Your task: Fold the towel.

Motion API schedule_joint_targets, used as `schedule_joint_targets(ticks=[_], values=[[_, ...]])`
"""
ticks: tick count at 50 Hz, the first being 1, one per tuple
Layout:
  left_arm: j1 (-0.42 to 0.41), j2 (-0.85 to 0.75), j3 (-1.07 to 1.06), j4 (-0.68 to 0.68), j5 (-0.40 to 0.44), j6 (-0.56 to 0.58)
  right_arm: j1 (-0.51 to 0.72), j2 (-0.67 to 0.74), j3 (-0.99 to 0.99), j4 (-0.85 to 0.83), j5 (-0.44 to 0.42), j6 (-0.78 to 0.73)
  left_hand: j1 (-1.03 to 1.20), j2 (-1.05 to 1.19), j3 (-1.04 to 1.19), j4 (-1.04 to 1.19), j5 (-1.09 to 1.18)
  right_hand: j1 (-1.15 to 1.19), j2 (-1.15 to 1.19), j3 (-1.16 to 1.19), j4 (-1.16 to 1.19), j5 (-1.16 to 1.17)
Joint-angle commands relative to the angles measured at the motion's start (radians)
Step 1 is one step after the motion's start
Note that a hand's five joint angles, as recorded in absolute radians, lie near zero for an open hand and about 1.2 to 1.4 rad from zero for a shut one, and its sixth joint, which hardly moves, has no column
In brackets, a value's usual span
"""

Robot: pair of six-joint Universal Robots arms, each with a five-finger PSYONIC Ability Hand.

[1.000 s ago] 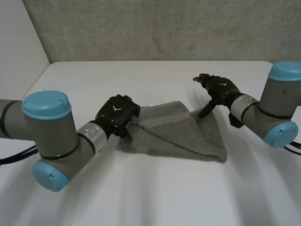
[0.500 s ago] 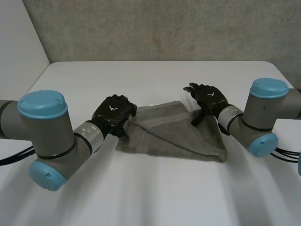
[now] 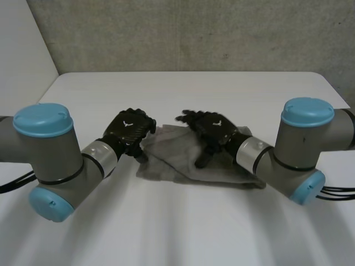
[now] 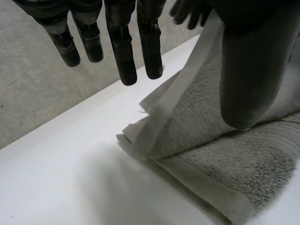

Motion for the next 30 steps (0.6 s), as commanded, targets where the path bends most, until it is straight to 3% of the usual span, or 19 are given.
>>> schedule_joint_targets(ticks=[1, 16, 30], values=[[0.025, 0.007, 0.002, 0.005, 0.000, -0.026, 0.024, -0.093, 0.110, -0.020, -0.056, 0.000, -0.054, -0.039, -0.049, -0.056, -0.010, -0.020, -0.016, -0.012, -0.058, -0.065], [0.030, 0.019, -0.005, 0.004, -0.003, -0.031, 0.007, -0.130, 0.125, -0.021, -0.042, -0.018, -0.056, -0.042, -0.049, -0.056, -0.012, -0.026, -0.021, -0.012, -0.058, -0.065], [0.015, 0.121, -0.178, -0.025, 0.003, -0.019, -0.076, -0.267, 0.256, -0.012, 0.053, -0.036, -0.051, -0.036, -0.049, -0.056, -0.007, -0.020, -0.016, -0.012, -0.058, -0.065]])
